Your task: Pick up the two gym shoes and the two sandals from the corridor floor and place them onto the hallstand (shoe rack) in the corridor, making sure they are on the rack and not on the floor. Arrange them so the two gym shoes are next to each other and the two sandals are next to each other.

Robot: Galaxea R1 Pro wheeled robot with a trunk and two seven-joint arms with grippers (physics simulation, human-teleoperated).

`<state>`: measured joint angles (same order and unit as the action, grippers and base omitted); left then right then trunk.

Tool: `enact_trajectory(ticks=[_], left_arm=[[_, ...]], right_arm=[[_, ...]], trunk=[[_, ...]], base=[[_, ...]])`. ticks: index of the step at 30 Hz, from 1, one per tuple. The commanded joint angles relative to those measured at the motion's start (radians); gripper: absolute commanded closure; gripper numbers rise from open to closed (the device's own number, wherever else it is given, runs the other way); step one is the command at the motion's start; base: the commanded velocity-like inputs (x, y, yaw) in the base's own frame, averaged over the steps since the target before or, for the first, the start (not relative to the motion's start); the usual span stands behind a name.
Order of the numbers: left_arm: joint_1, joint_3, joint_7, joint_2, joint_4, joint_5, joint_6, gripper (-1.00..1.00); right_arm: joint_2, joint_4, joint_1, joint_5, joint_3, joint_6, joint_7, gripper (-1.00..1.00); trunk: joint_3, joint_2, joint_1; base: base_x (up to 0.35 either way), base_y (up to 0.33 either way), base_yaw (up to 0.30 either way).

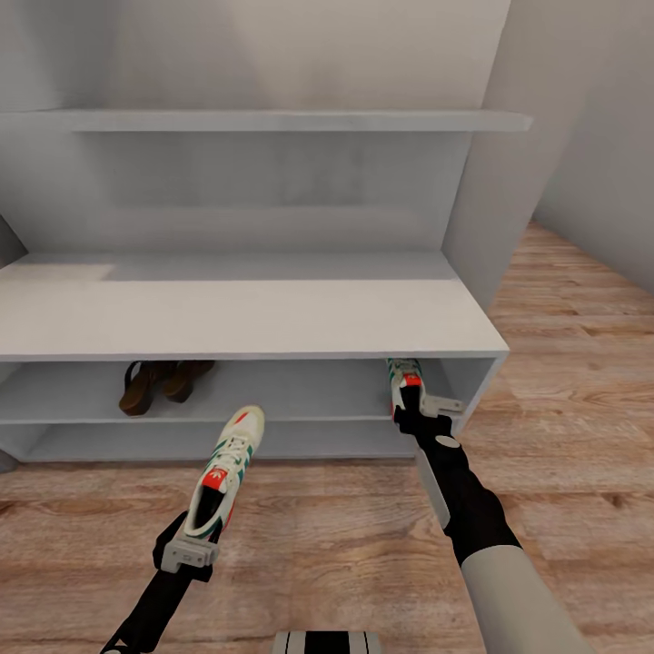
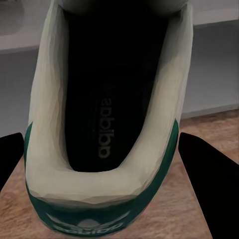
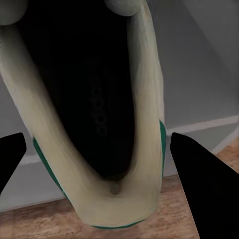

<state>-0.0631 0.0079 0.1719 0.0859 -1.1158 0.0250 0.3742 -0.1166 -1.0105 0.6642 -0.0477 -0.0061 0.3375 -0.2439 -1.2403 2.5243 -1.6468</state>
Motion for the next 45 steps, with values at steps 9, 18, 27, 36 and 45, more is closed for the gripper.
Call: enact_trajectory(ticks=[9,18,27,36,45], left_arm=[[0.0,0.0,0.0,0.0,0.0,0.001,0.0,1.0],[0.0,0.0,0.0,0.0,0.001,0.001,0.0,1.0],[0.0,0.0,0.0,0.0,0.001,0.001,0.0,1.0],[0.0,0.0,0.0,0.0,0.002,0.001,-0.001,1.0],[0.0,0.0,0.0,0.0,0.002,0.001,0.0,1.0]], right_arm=[[0.0,0.0,0.0,0.0,0.0,0.0,0.0,1.0],[0.0,0.0,0.0,0.0,0.0,0.0,0.0,1.0],[0.0,0.0,0.0,0.0,0.0,0.0,0.0,1.0],[0.0,0.0,0.0,0.0,0.0,0.0,0.0,1.0],[0.0,0.0,0.0,0.0,0.0,0.0,0.0,1.0]], trunk=[[0.0,0.0,0.0],[0.0,0.0,0.0],[0.0,0.0,0.0],[0.0,0.0,0.0],[0.0,0.0,0.0]], base=[[0.019,0.0,0.0],[0.004,0.0,0.0],[0.0,0.0,0.0],[0.086,0.0,0.0],[0.138,0.0,0.0]])
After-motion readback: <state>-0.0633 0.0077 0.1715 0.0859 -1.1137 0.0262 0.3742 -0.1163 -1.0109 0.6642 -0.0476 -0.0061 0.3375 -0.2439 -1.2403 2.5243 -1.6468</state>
